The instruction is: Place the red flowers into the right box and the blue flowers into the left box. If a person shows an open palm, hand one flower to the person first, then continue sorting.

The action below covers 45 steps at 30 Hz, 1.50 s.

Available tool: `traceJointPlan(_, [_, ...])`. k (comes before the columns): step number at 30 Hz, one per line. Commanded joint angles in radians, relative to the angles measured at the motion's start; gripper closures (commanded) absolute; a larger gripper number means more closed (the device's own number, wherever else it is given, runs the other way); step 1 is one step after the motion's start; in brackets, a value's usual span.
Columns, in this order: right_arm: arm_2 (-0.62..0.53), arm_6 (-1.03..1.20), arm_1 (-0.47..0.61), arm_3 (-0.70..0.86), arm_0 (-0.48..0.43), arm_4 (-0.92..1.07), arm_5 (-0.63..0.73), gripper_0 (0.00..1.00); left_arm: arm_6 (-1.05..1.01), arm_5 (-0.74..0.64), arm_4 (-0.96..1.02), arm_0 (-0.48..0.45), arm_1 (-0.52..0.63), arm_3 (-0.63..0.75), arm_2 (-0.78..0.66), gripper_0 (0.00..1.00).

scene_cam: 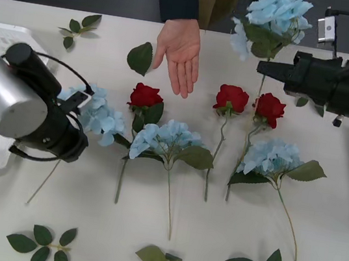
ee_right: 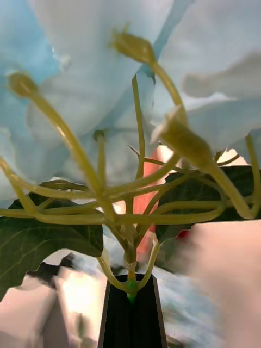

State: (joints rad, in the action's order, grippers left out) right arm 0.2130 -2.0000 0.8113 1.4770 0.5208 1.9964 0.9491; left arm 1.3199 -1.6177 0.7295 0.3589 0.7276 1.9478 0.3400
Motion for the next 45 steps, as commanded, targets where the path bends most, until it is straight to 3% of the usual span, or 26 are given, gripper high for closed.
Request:
traceJointPlan(1, [-0.109,0.081,0.095,0.158,0.019,-0.228,0.037,1.0,-0.059,-0.073,0.117,0.109,0.139,0.048,-0.078,1.0])
traceJointPlan(7, [-0.271,0.314,-0.014,0.396,-0.035,-0.464,0.028,1.0,-0.056,-0.062,0.283,0.203,0.316,0.014,-0.081,1.0])
traceJointPlan(13, [-0.38,0.54,-0.162,0.695,-0.073,-0.786,0.031,1.0,-0.034,-0.054,0.43,0.304,0.391,-0.099,-0.081,1.0])
traceJointPlan(17, [-0.354,0.691,-0.25,0.861,-0.065,-1.065,0.071,1.0,-0.033,-0.065,0.479,0.334,0.397,-0.144,-0.081,1.0])
traceJointPlan(21, [-0.218,0.805,-0.342,0.965,-0.024,-1.446,0.142,1.0,-0.031,-0.065,0.459,0.334,0.395,-0.15,-0.081,1.0])
traceJointPlan(24, [-0.09,0.894,-0.383,0.957,0.015,-1.679,0.135,1.0,-0.034,-0.065,0.459,0.334,0.395,-0.15,-0.081,1.0])
traceJointPlan(29, [0.008,0.994,-0.411,0.879,0.047,-1.834,0.068,1.0,-0.033,-0.064,0.459,0.334,0.395,-0.15,-0.081,1.0])
traceJointPlan(45, [0.023,1.011,-0.425,0.832,0.057,-1.846,0.039,1.0,-0.028,-0.062,0.473,0.334,0.395,-0.15,-0.081,1.0])
